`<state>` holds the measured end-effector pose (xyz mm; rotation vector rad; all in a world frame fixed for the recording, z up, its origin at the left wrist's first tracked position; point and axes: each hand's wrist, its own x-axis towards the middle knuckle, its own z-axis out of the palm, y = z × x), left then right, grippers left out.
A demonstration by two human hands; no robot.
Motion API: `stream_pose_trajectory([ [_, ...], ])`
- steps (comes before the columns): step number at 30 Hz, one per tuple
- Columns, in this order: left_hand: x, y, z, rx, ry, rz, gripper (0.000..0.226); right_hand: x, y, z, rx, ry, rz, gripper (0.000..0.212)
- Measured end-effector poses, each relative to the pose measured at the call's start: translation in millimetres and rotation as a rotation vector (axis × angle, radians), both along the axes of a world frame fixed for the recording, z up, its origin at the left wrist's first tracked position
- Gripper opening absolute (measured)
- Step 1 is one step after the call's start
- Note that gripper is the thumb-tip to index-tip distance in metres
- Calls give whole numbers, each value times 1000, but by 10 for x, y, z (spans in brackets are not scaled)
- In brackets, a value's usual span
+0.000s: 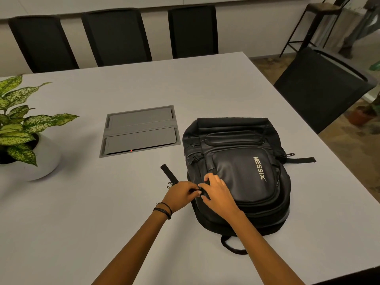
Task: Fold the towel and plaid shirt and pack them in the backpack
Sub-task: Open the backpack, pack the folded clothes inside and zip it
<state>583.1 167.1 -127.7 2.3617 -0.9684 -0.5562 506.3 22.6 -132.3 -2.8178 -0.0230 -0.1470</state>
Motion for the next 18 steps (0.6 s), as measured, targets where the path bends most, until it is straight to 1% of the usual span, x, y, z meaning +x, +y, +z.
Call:
stream_pose_trajectory([
  [2,12,28,-37,-15,67,-37,29,50,26,-8,-55,-36,27,22],
  [4,32,63,-61,-29,161,-71,30,77,39,-2,-116,3,57,23],
  [6,43,97,-60,-93,280,-81,25,94,41,-7,-136,34,74,27],
  [7,44,105,-57,-135,335,-62,23,99,38,0,-121,48,80,30],
  [9,46,95,-78,-192,399,41,29,106,22,-31,-88,33,76,32],
  [11,64,54,-136,-210,405,160,38,90,36,-28,-69,14,63,34],
  [13,85,-22,-195,-204,382,215,37,62,72,-14,-12,-11,26,34],
  [15,108,-124,-214,-192,377,248,33,50,110,-15,78,-71,-35,26],
  [18,155,-264,-242,-147,391,278,34,26,143,-55,227,-152,-140,8],
])
